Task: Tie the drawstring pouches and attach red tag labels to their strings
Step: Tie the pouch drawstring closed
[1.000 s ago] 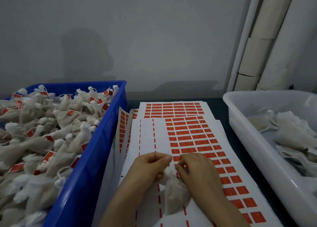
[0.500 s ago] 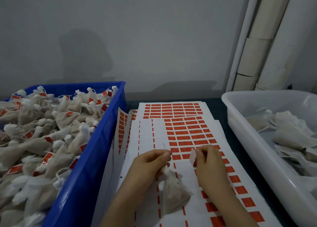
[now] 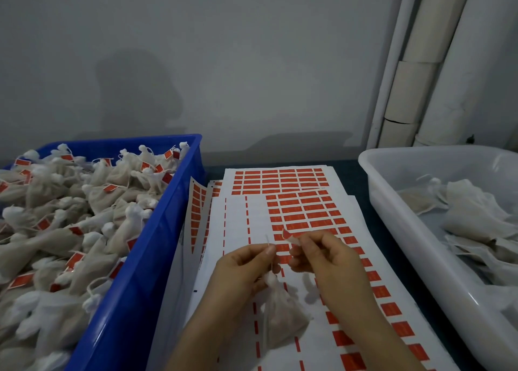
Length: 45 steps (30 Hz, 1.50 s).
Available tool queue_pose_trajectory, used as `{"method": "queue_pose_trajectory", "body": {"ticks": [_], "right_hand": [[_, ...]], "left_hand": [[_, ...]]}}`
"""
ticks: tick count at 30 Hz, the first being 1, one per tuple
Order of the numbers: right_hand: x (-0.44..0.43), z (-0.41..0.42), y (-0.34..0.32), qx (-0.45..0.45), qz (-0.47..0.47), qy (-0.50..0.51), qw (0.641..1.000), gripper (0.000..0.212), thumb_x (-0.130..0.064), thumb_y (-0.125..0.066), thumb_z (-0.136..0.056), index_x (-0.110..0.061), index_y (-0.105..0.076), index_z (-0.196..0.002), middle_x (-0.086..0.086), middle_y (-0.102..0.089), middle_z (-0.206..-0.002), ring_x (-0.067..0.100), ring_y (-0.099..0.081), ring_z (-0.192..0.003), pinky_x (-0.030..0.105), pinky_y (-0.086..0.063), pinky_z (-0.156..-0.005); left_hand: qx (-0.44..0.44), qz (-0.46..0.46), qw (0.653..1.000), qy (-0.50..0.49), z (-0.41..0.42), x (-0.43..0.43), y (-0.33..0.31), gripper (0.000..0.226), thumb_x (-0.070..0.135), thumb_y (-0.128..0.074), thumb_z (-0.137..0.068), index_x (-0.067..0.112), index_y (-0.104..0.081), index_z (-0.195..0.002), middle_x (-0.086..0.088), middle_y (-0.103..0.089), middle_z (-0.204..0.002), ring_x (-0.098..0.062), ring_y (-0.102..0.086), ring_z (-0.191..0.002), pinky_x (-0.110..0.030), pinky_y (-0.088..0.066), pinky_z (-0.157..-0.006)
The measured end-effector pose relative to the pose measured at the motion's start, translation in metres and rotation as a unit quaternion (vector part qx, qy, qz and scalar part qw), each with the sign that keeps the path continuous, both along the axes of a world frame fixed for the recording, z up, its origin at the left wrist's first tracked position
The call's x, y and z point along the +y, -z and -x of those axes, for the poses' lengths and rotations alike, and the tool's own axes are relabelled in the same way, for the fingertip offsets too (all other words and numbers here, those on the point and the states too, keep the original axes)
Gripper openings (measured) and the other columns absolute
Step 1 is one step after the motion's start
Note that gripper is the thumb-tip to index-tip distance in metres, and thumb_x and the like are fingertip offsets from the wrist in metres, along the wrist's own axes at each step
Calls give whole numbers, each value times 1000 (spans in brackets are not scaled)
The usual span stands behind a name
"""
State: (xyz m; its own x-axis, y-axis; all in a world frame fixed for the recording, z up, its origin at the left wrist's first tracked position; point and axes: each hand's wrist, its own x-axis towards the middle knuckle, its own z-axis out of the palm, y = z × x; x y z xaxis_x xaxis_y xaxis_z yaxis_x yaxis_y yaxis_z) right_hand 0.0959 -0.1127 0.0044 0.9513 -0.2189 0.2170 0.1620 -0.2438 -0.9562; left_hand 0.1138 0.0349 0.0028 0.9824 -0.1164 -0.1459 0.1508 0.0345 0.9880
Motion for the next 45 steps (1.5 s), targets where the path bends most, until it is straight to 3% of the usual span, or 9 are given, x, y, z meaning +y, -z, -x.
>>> {"method": "queue_pose_trajectory", "body": {"ticks": [4, 11, 15, 20, 23, 31, 35, 40, 45], "right_hand": [[0, 0, 1, -17, -9, 2, 1000, 14, -27, -63, -78, -38, -56, -81, -27, -63, -80, -11, -63, -74, 4, -50, -56], [-5, -1, 0, -29, -8, 36, 999, 18, -24, -68, -76, -37, -56, -75, -29, -61, -73, -20, -58, -71, -4, -39, -47], [-5, 2, -4, -30, -36, 35, 998, 3, -38, -61, -72, -37, -59, -71, -41, -61, -69, -15, -60, -74, -2, -41, -49], [-4, 3, -7, -35, -34, 24, 999, 8, -36, -58, -78, -39, -59, -71, -47, -58, -71, -9, -62, -76, 2, -44, -50], [-1, 5, -11, -30, -42, -6, 999, 10, -47, -54, -67, -41, -61, -72, -40, -62, -70, -5, -65, -73, 4, -45, -51], [7, 9, -9, -50, -45, -75, 995, 27, -43, -62, -64, -44, -59, -91, -12, -69, -77, 0, -64, -79, 6, -49, -63], [7, 7, -6, -41, -41, -70, 996, 26, -28, -66, -74, -41, -56, -94, -13, -68, -82, -4, -63, -83, 6, -51, -68], [8, 8, -6, -43, -42, -74, 995, 28, -20, -66, -77, -41, -55, -91, -15, -67, -82, -8, -62, -82, 1, -46, -61], [8, 8, -5, -43, -33, -75, 996, 29, -17, -66, -79, -41, -55, -91, -14, -67, -82, -8, -61, -84, 2, -46, -61]], "left_hand": [[-4, 3, 1000, 1, 0, -1, -1, 11, 30, -62, -82, 29, -72, -82, 14, -75, -79, -8, -71, -74, -13, -52, -53], [-6, -5, 1000, -12, 0, -3, -2, 9, 28, -63, -81, 26, -70, -87, 4, -74, -89, -18, -70, -84, -24, -59, -70], [5, 34, 999, -7, 1, -4, -3, 12, 22, -64, -81, 21, -74, -75, 3, -76, -76, -16, -73, -71, -19, -56, -57], [11, 48, 999, -4, 1, -6, -3, 16, 24, -64, -81, 23, -75, -70, 2, -76, -76, -19, -73, -74, -24, -58, -60], [15, 49, 999, -14, 1, -7, -2, 12, 25, -65, -80, 21, -74, -75, 0, -75, -80, -24, -70, -83, -33, -58, -72], [19, 39, 999, 10, 4, -7, -5, 16, 24, -62, -82, 15, -74, -90, -8, -75, -89, -27, -70, -85, -35, -59, -76], [23, 33, 999, 16, 4, -6, -4, 16, 22, -62, -82, 14, -73, -92, -9, -75, -88, -24, -71, -80, -35, -59, -76], [25, 35, 999, 32, 4, -6, -4, 17, 25, -63, -80, 16, -74, -89, -3, -76, -81, -19, -72, -72, -26, -58, -65], [20, 45, 998, 44, 5, -5, -5, 30, 34, -65, -65, 16, -75, -87, -2, -75, -74, -17, -71, -65, -26, -57, -63]]}}
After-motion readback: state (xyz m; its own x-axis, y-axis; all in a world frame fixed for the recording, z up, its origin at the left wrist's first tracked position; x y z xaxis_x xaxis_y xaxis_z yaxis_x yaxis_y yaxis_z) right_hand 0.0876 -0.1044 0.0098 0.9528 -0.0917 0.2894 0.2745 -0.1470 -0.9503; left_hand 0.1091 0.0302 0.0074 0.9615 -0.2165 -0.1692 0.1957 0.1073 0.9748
